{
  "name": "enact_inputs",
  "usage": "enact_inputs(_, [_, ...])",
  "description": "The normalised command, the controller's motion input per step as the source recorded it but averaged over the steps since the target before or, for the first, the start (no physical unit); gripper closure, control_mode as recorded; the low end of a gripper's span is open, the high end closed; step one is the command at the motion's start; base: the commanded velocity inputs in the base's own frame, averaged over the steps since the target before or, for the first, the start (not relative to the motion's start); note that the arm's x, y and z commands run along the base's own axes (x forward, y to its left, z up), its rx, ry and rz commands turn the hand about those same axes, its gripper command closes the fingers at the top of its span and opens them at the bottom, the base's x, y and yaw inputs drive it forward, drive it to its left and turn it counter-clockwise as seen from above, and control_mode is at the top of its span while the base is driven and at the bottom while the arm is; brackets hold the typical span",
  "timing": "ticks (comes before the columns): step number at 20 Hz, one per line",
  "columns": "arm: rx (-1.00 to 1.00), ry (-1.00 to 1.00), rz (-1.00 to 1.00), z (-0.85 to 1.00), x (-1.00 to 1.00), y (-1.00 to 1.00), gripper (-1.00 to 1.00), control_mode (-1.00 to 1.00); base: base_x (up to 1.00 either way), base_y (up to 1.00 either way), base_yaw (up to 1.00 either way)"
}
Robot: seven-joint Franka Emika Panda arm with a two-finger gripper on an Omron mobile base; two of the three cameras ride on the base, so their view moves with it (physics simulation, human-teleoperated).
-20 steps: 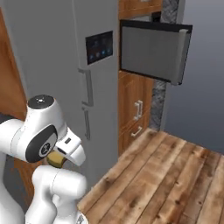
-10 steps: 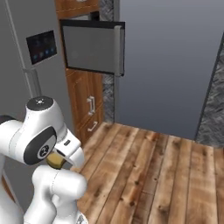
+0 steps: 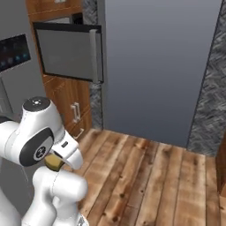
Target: Place the sponge inside the microwave to prepare for sanitizing.
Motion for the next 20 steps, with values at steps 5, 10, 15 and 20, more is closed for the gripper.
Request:
enact_inputs(5, [0.00, 0.00, 0.00, 0.00, 0.00, 0.00, 1.00, 1.00, 0.53, -0.66, 0.02])
enact_inputs(10, [0.00, 0.00, 0.00, 0.00, 0.00, 0.00, 1.00, 1.00, 0.75, -0.58, 0.03])
enact_inputs(15, [0.00, 0.00, 0.00, 0.00, 0.00, 0.00, 1.00, 1.00, 0.90, -0.78, 0.09])
enact_inputs(20, [0.00, 0.00, 0.00, 0.00, 0.00, 0.00, 1.00, 1.00, 0.75, -0.75, 0.11])
